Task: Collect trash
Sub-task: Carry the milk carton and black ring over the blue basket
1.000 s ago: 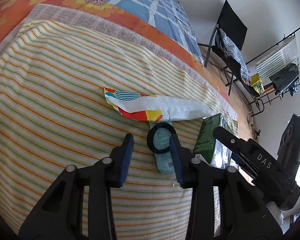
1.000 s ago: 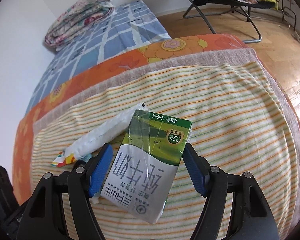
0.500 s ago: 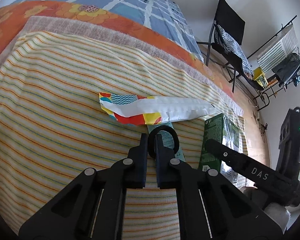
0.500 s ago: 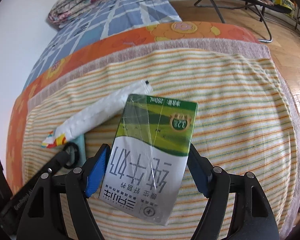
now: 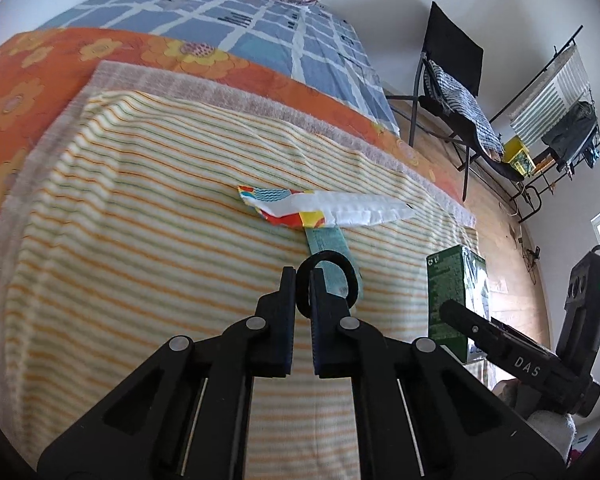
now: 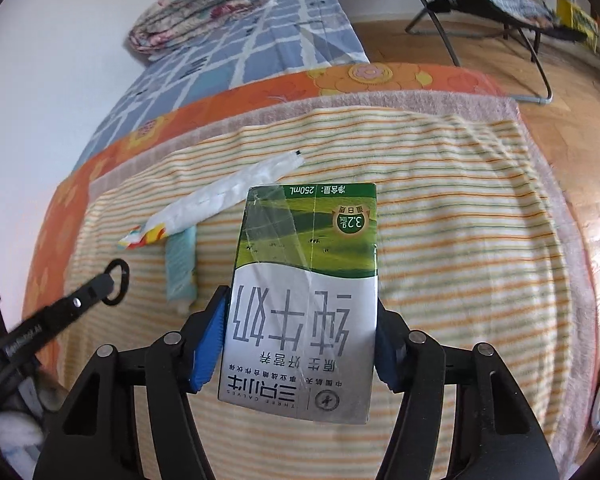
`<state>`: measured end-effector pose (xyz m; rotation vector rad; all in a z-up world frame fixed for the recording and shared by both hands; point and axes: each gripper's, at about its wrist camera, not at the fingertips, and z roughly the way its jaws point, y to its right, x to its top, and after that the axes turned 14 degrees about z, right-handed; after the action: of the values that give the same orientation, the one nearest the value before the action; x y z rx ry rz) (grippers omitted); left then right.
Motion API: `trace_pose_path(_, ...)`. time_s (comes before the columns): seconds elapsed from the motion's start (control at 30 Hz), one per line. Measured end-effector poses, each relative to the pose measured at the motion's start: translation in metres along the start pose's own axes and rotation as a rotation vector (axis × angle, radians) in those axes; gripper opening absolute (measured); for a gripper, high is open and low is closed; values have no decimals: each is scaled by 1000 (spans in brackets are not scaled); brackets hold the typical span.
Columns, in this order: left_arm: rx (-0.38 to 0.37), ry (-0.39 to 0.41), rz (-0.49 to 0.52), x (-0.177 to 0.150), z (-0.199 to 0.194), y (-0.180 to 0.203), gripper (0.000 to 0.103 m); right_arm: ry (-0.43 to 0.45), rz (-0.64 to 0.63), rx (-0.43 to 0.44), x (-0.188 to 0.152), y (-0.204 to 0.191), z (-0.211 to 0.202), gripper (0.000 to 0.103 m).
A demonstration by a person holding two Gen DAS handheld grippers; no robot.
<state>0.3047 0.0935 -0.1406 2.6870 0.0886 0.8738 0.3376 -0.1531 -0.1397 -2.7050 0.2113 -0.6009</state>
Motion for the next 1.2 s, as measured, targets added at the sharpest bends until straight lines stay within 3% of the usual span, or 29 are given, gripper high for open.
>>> trace_pose_path(0.37, 20, 25, 86, -42, -83, 26, 4, 26, -53, 79, -53, 4, -81, 62)
trace_pose_path(0.8, 18, 56, 205, -112, -172, 67, 4, 42, -169, 183, -148, 8, -173, 62)
trace_pose_path(1.2, 7, 11, 305, -194, -194, 92, 4, 9, -272, 217, -222, 18, -199, 62)
